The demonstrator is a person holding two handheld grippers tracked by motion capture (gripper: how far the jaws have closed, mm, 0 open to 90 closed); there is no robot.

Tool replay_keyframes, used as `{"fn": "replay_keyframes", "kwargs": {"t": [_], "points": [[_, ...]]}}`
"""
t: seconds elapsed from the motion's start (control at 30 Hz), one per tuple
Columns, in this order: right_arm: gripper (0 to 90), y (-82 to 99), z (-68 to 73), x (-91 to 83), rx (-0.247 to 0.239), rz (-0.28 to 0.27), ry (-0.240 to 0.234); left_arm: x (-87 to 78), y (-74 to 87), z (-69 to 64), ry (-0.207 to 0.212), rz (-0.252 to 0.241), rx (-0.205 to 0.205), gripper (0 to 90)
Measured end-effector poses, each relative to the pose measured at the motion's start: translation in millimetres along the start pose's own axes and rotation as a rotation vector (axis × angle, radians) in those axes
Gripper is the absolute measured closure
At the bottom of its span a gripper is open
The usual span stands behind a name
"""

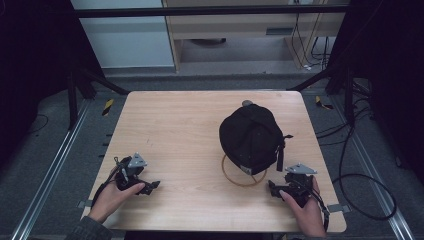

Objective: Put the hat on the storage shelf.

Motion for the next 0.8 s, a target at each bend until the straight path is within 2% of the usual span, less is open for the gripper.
{"fn": "replay_keyframes", "kwargs": {"t": [0.2,0.4,0.5,0.8], "points": [[0.4,0.0,-0.1,0.0,0.0,0.0,0.001,13.1,5.1,9.1,0.014,-0.01,-0.034,4.2],[0.4,0.0,0.0,0.0,0.0,0.0,0.0,15.8,4.6,10.6,0.019,-0.065,-0.031,0.6],[0.4,0.0,0.0,0.0,0.0,0.0,0.0,16.6,5.5,11.7,0.027,-0.114,-0.026,0.0],[0.4,0.0,0.0,0.0,0.0,0.0,0.0,15.8,7.6,12.7,0.026,-0.113,-0.026,0.0]]}}
Point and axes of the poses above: each handheld gripper's, and its own axes: x roughly forward along the jaws, y roughly out of its underside, z roughly to its left, the point moved 9 cm from there along x, roughly forward along the jaws, and after that the axes turned 13 degrees about z, right-handed, at the moved point
